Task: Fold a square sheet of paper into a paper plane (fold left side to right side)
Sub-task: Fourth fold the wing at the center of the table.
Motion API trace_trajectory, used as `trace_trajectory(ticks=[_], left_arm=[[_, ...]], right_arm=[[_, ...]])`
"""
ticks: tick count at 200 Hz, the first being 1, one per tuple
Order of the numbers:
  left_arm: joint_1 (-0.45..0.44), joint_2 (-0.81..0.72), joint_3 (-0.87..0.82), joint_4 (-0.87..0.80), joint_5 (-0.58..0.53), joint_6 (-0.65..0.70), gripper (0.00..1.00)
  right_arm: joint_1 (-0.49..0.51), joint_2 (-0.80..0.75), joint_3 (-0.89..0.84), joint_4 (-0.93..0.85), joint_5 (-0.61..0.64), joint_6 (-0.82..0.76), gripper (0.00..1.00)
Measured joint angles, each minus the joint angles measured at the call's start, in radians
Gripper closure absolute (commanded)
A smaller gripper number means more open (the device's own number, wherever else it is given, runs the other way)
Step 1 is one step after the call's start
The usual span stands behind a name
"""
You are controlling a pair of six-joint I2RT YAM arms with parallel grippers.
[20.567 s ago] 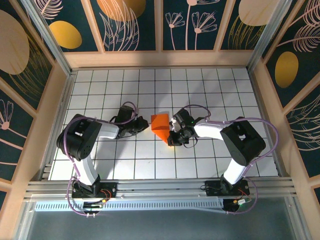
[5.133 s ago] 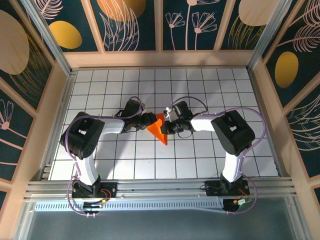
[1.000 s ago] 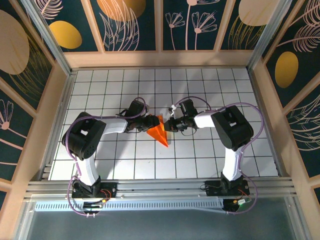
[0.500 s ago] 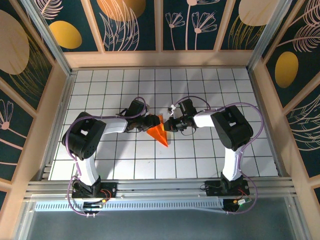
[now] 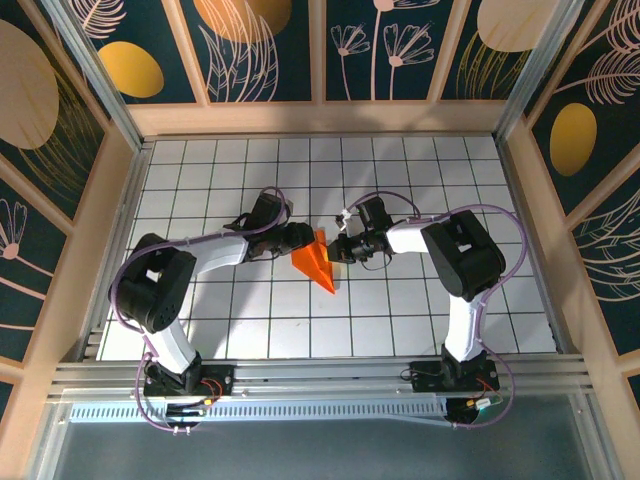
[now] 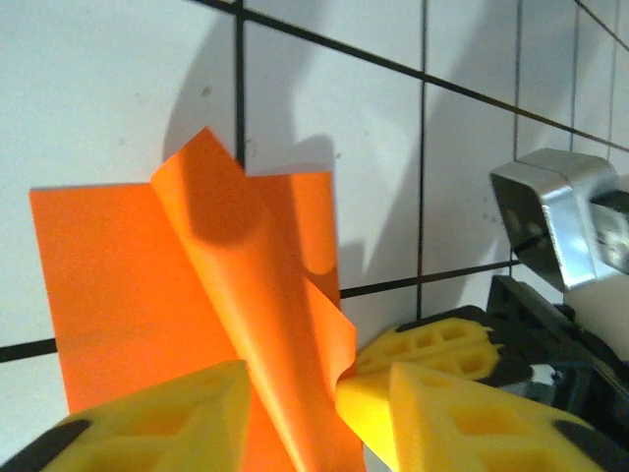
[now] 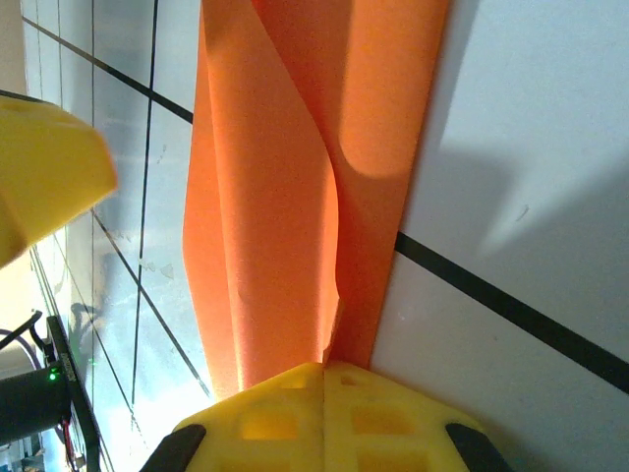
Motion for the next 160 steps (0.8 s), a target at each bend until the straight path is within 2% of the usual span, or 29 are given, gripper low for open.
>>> trace_trajectory(ticks=[27,48,91,160], left_arm=[[0.0,-0.001,-0.016,0.048,0.055,-0.014,0.84],[-0.003,0.023,-0.018,0.09,0.101,-0.024,0.89],[-0.017,0.121,-0.017,0.135,0.163,-0.033,0.92],[-0.02,0.144,-0.016,0.119,0.138,-0.025,0.93]], right_arm=[[0.002,0.0,0.005,-0.009,0.005,0.001,1.0],[0.002,0.0,0.006,-0.013,0.008,0.003,1.0],[0.005,0.0,0.011,-0.023,0.016,0.003,1.0],[0.008,0.0,0.024,-0.05,0.032,-0.001,1.0]])
